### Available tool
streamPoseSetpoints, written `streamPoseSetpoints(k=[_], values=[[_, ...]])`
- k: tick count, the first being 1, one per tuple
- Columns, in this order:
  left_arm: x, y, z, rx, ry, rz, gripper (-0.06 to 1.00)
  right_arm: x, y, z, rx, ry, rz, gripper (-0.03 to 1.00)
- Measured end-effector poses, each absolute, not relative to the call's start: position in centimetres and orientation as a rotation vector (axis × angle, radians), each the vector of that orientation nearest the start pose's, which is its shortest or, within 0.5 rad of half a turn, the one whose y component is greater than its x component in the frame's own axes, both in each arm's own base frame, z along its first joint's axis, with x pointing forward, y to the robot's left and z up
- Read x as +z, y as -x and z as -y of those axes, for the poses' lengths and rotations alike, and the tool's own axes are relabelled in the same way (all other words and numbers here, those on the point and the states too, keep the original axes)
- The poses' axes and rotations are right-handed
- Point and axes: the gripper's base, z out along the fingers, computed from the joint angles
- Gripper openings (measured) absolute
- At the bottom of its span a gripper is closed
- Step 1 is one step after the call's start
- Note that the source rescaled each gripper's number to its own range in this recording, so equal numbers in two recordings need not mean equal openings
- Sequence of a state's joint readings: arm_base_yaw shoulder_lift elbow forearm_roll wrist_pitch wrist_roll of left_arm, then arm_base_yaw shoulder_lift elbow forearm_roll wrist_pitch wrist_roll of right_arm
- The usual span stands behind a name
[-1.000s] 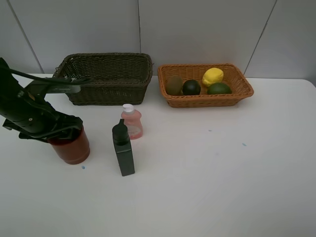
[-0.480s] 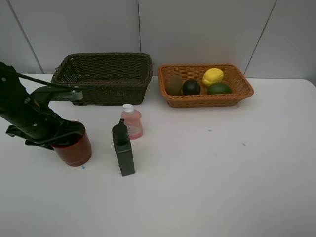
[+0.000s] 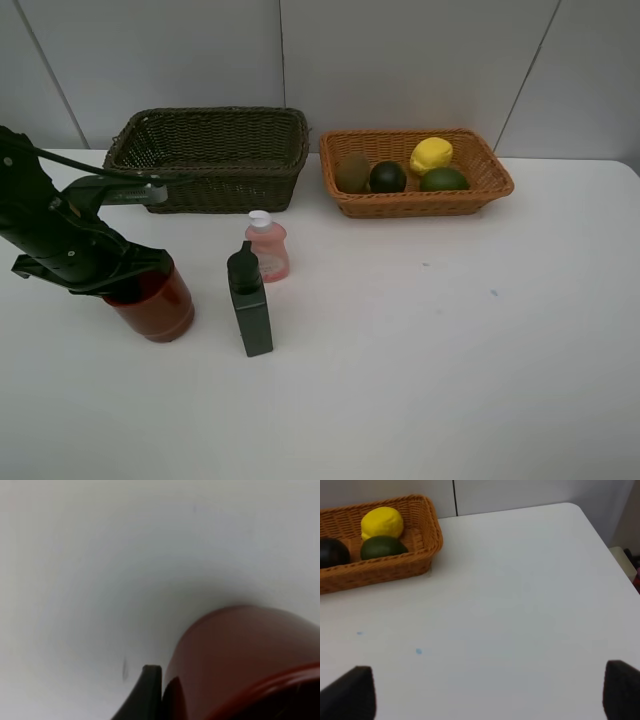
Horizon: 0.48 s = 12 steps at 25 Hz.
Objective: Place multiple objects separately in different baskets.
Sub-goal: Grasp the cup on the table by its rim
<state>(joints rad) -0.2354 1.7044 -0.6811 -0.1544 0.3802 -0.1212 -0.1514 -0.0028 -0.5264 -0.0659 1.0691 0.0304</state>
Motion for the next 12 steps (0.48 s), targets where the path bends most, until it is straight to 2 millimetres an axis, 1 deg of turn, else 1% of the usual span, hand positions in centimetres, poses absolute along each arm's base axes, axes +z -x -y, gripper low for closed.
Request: streamPoseSetpoints(k=[7, 12], values=[[12.3, -25.7, 6.7, -0.175, 0.031, -2.894, 0.0, 28.4, 1.0, 0.4, -0.155, -0.188, -2.016, 1.0], [13.7, -25.6, 6.7, -0.192, 0.033, -2.846, 0.0, 28.4, 1.0, 0.4, -0.155, -0.188, -2.016, 1.0]])
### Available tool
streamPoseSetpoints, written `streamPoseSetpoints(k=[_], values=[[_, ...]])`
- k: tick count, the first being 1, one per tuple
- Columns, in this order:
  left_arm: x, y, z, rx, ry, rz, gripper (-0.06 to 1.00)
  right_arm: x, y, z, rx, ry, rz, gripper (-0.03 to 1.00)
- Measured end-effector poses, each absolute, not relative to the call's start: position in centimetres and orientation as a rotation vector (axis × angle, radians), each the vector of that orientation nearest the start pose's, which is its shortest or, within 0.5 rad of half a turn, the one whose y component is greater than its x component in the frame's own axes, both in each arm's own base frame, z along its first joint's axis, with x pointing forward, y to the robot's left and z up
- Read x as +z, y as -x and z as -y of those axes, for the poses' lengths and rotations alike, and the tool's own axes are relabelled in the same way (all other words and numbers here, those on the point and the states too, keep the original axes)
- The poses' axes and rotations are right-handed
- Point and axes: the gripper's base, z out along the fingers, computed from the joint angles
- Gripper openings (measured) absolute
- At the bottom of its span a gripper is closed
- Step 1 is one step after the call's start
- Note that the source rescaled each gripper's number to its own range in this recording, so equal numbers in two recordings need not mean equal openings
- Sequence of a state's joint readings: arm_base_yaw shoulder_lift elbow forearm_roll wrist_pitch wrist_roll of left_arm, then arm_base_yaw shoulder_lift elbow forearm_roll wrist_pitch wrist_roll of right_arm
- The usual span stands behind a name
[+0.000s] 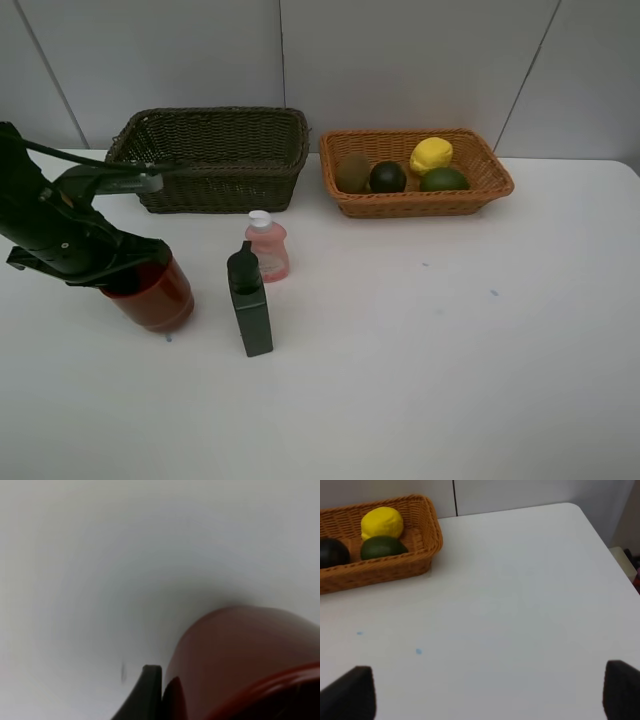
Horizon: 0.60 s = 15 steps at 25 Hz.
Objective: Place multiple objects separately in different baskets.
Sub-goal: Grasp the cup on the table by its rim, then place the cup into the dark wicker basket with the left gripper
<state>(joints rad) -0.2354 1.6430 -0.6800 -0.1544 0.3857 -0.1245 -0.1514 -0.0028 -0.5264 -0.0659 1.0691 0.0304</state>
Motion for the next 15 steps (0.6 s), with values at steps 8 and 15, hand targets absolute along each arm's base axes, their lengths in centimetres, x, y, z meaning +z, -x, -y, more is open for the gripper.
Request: streamPoseSetpoints(k=[8, 15], values=[[19.7, -26.0, 6.8, -0.243, 0.04, -2.708, 0.0, 28.4, 1.0, 0.4, -0.155, -0.188, -2.016, 1.0], [28.7, -28.3, 6.7, -0.205, -0.011, -2.428, 0.0, 28.4, 1.0, 0.4, -0.155, -0.188, -2.016, 1.0]])
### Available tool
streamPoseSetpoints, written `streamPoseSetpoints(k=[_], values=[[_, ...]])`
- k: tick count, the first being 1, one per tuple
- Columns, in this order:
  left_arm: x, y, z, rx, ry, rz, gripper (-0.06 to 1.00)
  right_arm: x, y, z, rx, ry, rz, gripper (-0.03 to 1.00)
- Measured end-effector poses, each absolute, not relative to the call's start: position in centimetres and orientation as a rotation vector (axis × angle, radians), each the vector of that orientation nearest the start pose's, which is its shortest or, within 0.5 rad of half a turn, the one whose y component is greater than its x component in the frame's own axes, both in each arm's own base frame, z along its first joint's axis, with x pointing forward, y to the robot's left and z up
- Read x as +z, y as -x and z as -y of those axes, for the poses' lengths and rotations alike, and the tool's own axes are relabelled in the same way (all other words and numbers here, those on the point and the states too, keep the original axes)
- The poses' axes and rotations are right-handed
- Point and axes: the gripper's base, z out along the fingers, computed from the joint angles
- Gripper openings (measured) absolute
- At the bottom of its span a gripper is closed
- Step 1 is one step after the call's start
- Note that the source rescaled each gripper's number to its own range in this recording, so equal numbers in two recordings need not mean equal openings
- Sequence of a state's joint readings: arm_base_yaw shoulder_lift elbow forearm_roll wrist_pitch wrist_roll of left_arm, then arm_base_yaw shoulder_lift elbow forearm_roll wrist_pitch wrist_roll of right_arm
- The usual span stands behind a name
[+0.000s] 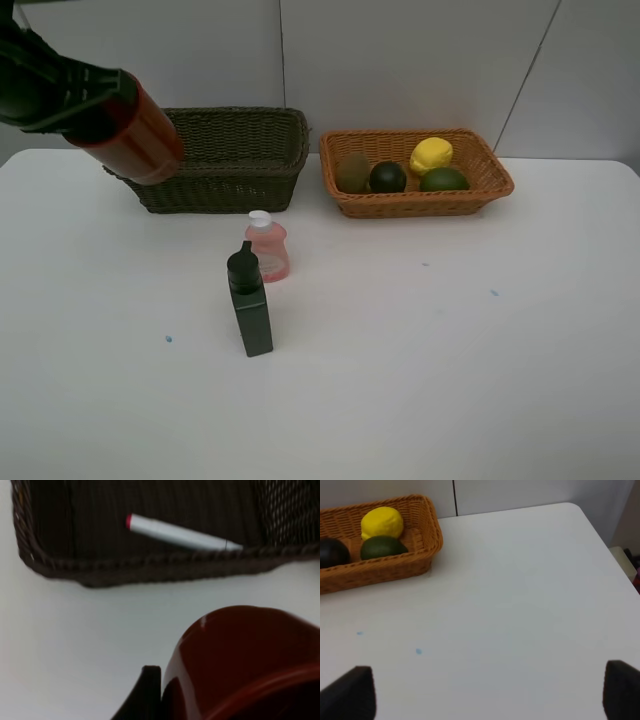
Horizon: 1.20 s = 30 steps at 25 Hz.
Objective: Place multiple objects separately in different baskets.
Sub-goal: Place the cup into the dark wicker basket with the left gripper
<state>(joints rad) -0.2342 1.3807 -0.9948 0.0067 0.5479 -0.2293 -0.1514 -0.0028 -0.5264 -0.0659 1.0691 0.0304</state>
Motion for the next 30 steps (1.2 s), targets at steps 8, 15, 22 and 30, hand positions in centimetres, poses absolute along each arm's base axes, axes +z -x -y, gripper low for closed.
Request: streamPoseSetpoints(k=[8, 15, 22, 30], values=[[34.6, -31.2, 5.6, -0.082, -0.025, -2.254, 0.0, 28.4, 1.0, 0.4, -0.155, -0.188, -2.016, 1.0], [33.2, -35.8, 3.9, -0.023, 0.051, -2.306, 0.0, 28.4, 1.0, 0.4, -0.155, -0.188, -2.016, 0.99], [29.1, -41.5, 3.7, 0.013, 0.08, -2.413, 0.0, 28.4, 1.0, 0.4, -0.155, -0.188, -2.016, 0.99], [23.5, -46.2, 4.2, 0.028, 0.076, -2.495, 0.0, 28.4, 1.0, 0.4, -0.155, -0.188, -2.016, 0.99]])
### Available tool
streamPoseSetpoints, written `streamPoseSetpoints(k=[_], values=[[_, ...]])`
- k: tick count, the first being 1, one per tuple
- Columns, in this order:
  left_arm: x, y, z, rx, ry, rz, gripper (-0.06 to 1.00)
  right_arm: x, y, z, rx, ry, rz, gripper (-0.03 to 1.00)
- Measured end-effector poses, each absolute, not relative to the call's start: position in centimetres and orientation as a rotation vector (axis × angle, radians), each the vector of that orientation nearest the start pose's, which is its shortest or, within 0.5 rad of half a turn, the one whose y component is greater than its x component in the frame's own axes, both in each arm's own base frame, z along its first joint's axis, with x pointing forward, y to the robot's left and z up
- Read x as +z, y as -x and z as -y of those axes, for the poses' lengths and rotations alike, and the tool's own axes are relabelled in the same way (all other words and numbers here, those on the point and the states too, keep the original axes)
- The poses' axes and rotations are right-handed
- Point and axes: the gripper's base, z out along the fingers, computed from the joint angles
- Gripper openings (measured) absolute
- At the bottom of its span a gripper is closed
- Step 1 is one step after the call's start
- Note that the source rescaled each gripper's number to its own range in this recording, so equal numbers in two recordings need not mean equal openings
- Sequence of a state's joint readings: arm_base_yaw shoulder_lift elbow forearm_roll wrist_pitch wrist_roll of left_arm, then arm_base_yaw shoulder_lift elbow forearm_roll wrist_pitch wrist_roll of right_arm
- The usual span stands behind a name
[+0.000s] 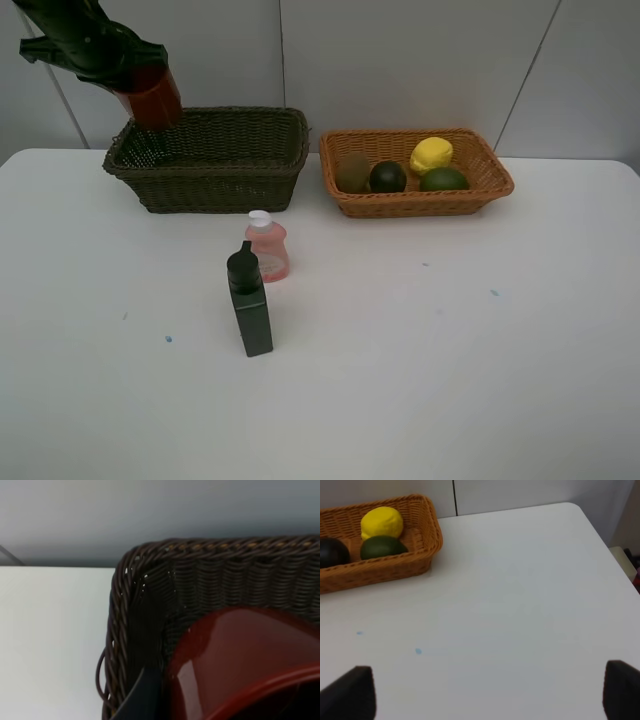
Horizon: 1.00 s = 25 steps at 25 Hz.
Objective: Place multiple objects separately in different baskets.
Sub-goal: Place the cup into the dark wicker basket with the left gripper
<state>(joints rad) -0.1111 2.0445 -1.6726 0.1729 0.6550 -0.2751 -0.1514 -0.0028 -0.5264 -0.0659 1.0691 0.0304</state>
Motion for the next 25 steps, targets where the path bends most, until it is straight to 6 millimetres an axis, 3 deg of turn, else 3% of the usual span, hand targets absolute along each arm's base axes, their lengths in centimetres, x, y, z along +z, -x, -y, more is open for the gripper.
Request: streamPoseSetpoints(k=[10, 25], values=[[16.6, -47.6, 4.4, 0.048, 0.084, -2.631, 0.0, 28.4, 1.0, 0.4, -0.155, -0.188, -2.016, 0.99], [16.2, -47.6, 4.6, 0.009, 0.128, -2.643, 0.0, 28.4, 1.0, 0.4, -0.155, -0.188, -2.016, 0.99]])
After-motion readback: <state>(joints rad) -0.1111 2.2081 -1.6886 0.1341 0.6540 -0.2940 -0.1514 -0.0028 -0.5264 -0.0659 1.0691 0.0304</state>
